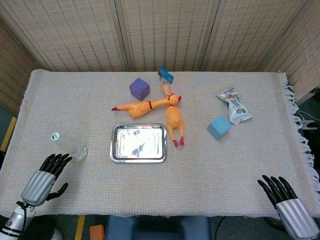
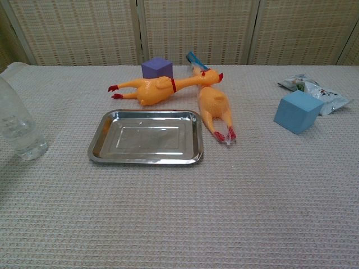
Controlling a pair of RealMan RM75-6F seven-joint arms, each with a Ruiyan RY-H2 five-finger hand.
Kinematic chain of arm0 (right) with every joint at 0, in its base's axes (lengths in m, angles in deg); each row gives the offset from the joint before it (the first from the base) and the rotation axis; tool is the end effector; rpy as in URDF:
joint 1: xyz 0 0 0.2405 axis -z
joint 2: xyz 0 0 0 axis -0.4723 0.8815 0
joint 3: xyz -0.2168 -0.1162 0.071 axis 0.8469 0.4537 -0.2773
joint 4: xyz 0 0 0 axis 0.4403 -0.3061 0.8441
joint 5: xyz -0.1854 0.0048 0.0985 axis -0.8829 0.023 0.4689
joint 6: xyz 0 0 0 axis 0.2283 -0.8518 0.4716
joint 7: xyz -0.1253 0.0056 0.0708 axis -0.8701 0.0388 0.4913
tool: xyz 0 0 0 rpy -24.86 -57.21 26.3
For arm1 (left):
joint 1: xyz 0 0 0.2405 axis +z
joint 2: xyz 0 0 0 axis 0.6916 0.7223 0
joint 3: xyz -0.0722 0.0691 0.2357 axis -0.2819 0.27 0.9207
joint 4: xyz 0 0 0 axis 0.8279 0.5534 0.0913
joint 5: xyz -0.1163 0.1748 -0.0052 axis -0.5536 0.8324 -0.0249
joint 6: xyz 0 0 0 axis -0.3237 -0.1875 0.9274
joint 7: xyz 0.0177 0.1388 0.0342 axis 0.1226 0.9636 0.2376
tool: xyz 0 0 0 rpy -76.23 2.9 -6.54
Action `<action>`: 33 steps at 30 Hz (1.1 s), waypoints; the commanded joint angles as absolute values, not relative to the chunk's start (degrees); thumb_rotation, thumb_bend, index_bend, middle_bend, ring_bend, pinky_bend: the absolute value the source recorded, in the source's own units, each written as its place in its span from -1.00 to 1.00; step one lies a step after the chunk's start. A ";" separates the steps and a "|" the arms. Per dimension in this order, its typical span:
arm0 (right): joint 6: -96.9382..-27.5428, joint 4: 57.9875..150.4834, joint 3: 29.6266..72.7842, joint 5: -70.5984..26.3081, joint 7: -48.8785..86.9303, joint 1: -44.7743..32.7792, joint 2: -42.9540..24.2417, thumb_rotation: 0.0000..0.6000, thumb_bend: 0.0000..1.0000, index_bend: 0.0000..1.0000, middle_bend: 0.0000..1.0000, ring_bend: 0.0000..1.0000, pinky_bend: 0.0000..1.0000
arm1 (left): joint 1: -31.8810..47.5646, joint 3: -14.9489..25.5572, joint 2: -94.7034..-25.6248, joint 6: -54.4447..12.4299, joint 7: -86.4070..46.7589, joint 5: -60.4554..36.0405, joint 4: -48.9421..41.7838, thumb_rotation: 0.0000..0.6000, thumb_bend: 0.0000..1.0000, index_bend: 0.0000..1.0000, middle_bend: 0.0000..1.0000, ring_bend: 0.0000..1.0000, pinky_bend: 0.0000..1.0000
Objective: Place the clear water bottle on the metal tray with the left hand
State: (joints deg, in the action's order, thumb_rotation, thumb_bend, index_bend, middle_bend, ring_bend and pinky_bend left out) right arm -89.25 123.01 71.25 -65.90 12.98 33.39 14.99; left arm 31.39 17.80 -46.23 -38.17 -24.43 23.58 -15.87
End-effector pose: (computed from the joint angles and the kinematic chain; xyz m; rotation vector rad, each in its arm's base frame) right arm -0.2988 -0.0745 0.1527 1.6908 -0.8831 0.7933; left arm -0.2944 0.1911 0.1064 -1.7282 -0.8954 -0.9787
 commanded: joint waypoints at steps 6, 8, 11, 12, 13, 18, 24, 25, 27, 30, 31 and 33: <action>-89.17 122.87 71.02 -65.76 13.87 33.02 15.03 1.00 -0.95 -1.00 -1.00 -1.00 -1.00 | 31.30 17.96 -46.92 -38.77 -32.01 23.71 -16.30 1.00 -0.23 -1.00 -1.00 -1.00 -0.93; -89.60 122.53 70.91 -66.26 14.56 32.86 14.78 1.00 -0.95 -1.00 -1.00 -1.00 -1.00 | 31.48 17.81 -47.41 -39.47 -38.02 23.17 -16.35 1.00 -0.23 -1.00 -1.00 -1.00 -0.92; -90.41 122.03 70.77 -66.45 15.51 32.93 14.67 1.00 -0.95 -1.00 -1.00 -1.00 -1.00 | 31.78 17.49 -47.00 -40.49 -46.25 22.29 -16.35 1.00 -0.23 -1.00 -1.00 -1.00 -0.92; -90.62 121.96 70.67 -66.36 15.67 32.95 14.69 1.00 -0.95 -1.00 -1.00 -1.00 -1.00 | 31.95 17.36 -46.59 -41.17 -48.65 22.22 -16.34 1.00 -0.23 -1.00 -1.00 -1.00 -0.92; -90.77 121.93 70.47 -66.09 15.83 32.95 14.70 1.00 -0.95 -1.00 -1.00 -1.00 -1.00 | 32.34 16.86 -46.14 -42.60 -52.02 21.91 -16.39 1.00 -0.23 -1.00 -1.00 -1.00 -0.92; -89.43 122.53 69.56 -63.98 15.12 32.47 14.48 1.00 -0.95 -1.00 -1.00 -1.00 -1.00 | 34.58 11.76 -47.60 -48.46 -66.19 15.92 -15.57 1.00 -0.25 -1.00 -1.00 -1.00 -0.88; -86.50 123.58 69.70 -63.18 15.23 31.09 15.15 1.00 -0.95 -1.00 -1.00 -1.00 -1.00 | 33.48 9.22 -48.68 -44.61 -74.19 11.85 -11.90 1.00 -0.28 -1.00 -1.00 -1.00 -0.92; -86.49 123.71 69.74 -63.26 15.07 31.09 15.11 1.00 -0.95 -1.00 -1.00 -1.00 -1.00 | 33.29 8.48 -49.78 -44.33 -74.57 11.03 -10.89 1.00 -0.28 -1.00 -1.00 -1.00 -0.92; -86.78 123.88 69.84 -63.57 15.04 31.17 15.07 1.00 -0.95 -1.00 -1.00 -1.00 -1.00 | 32.83 7.50 -51.63 -43.58 -74.33 9.85 -9.04 1.00 -0.29 -1.00 -1.00 -1.00 -0.93; -87.76 123.81 69.97 -64.29 15.78 31.31 15.33 1.00 -0.95 -1.00 -1.00 -1.00 -1.00 | 31.82 7.11 -54.24 -41.07 -74.58 8.99 -6.01 1.00 -0.31 -1.00 -1.00 -1.00 -0.94; -88.35 123.67 69.99 -64.56 16.21 31.42 15.47 1.00 -0.95 -1.00 -1.00 -1.00 -1.00 | 31.40 6.93 -55.23 -39.95 -74.77 8.56 -4.71 1.00 -0.31 -1.00 -1.00 -1.00 -0.95; -89.34 123.44 70.01 -64.94 16.87 31.68 15.65 1.00 -0.95 -1.00 -1.00 -1.00 -1.00 | 30.81 6.97 -56.62 -38.01 -74.82 8.01 -2.66 1.00 -0.31 -1.00 -1.00 -1.00 -0.96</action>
State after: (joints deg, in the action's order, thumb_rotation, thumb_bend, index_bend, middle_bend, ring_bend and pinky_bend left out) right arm -88.82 123.61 69.97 -64.63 16.44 31.49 15.48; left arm 31.66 7.34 -55.00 -39.85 -74.53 8.93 -4.55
